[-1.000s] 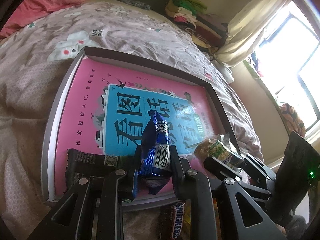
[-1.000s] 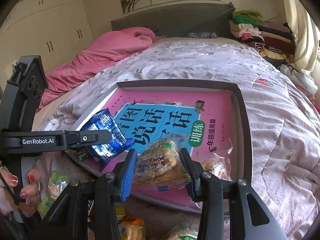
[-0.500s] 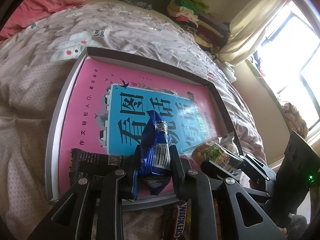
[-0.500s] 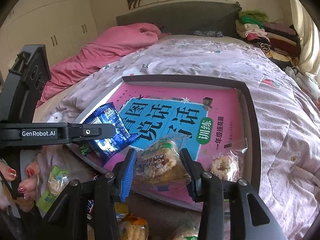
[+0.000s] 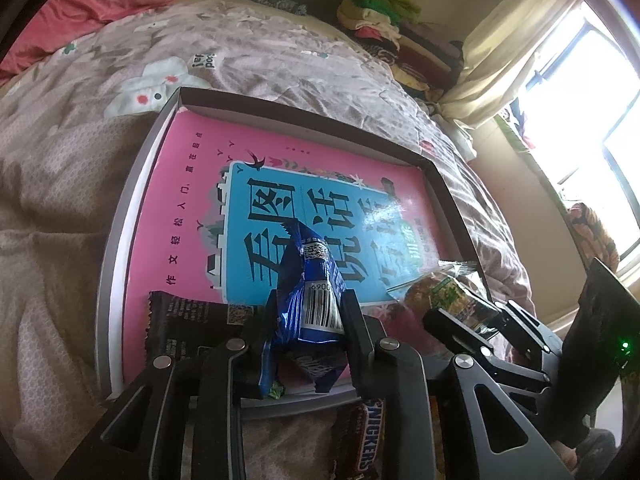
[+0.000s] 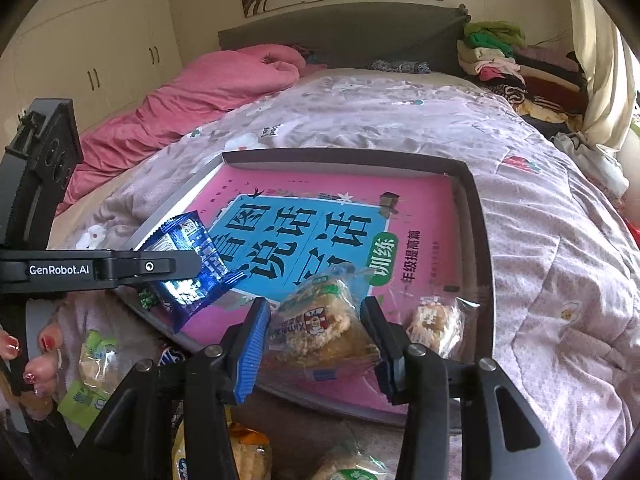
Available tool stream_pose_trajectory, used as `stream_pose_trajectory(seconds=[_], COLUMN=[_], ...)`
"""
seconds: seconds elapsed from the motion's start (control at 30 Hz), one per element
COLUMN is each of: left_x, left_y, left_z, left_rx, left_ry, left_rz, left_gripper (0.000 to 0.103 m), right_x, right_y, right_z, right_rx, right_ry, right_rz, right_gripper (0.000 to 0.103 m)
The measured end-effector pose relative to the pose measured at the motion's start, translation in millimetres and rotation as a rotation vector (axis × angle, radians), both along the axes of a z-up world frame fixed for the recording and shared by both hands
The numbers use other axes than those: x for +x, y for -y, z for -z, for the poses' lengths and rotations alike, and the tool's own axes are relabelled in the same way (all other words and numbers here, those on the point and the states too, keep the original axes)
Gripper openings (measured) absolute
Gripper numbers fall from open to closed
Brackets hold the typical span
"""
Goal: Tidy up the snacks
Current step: 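Open the left gripper to release the blue snack onto the tray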
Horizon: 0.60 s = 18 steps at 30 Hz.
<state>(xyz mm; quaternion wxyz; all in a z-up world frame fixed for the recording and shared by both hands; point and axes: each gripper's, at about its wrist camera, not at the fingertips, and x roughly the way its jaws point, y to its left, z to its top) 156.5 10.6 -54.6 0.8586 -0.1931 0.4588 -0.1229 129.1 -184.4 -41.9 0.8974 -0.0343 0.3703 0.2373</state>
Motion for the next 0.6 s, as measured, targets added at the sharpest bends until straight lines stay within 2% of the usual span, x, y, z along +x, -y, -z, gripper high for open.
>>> stream_pose_trajectory(seconds=[0.27,0.6], left_x=[-1,-2], left_y=[2,7], left_z=[0,2], left_rx=[0.008,0.015], left_ry=[0.001,-0.006], left_rz=[0.003,0.011], left_gripper=[0.031,0.038], right_x=[-6,-18], right_y=[10,20], right_z=[-5,-14], right_rx=[0.009,0.022], right_ry=[0.019,0.045], right_rz=[0.013,0.023], right_gripper=[0.048,0.059])
